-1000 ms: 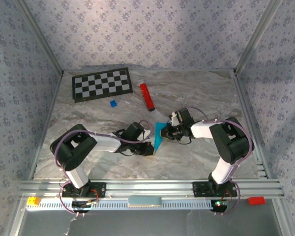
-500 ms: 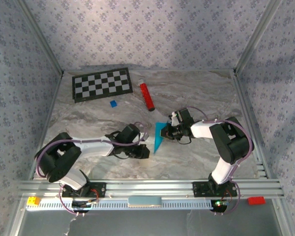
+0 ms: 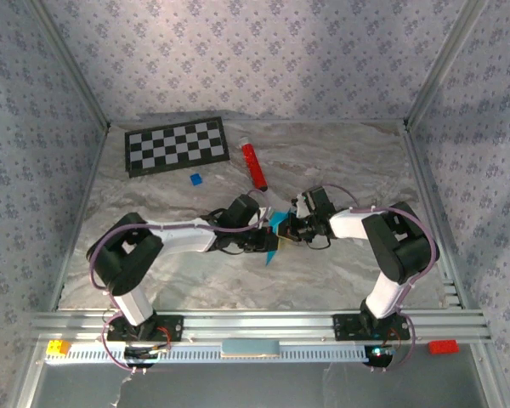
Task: Fold a paper plane with a square sheet of paper (pick it up from the middle)
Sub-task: Fold the wing for the fifth time at the center of the table.
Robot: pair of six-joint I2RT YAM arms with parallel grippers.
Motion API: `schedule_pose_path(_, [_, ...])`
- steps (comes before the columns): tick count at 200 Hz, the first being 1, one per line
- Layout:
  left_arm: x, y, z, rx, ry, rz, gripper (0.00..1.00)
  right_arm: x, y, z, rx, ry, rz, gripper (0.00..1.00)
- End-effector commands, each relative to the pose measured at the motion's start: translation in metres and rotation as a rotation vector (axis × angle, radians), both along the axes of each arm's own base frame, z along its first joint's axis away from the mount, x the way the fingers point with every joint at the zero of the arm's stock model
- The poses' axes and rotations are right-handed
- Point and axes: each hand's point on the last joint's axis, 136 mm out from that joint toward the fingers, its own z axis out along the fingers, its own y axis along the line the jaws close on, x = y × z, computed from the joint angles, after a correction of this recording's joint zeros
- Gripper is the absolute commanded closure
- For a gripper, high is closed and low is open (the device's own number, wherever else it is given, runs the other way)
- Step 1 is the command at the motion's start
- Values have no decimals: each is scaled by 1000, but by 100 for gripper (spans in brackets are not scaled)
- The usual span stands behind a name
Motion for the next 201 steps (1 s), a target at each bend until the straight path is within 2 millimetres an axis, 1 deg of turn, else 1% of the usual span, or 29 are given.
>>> schedule_pose_path(1, [5,-12,5,-23,2,-8,98,-19,-26,-38,-159,98,-30,92])
schedule_pose_path(28, [7,-16,-3,15,8,-16,99,-20,-26,-38,-161,101,-31,92])
schedule_pose_path(68, [4,-7,-26,91,37,-13,100,-20,-26,-39,-163,103,-30,92])
schedule_pose_path(120, [-11,10,-51,177,71,-24,100,-21,-27,-39,-168,104,-32,92])
schedule_pose_path(159, [-27,24,-65,243,89,-45,100,-21,-29,-42,-174,115,-36,92])
schedule_pose_path(201, [-44,36,-73,286,104,-52,100,-22,-30,-44,-177,121,-36,92])
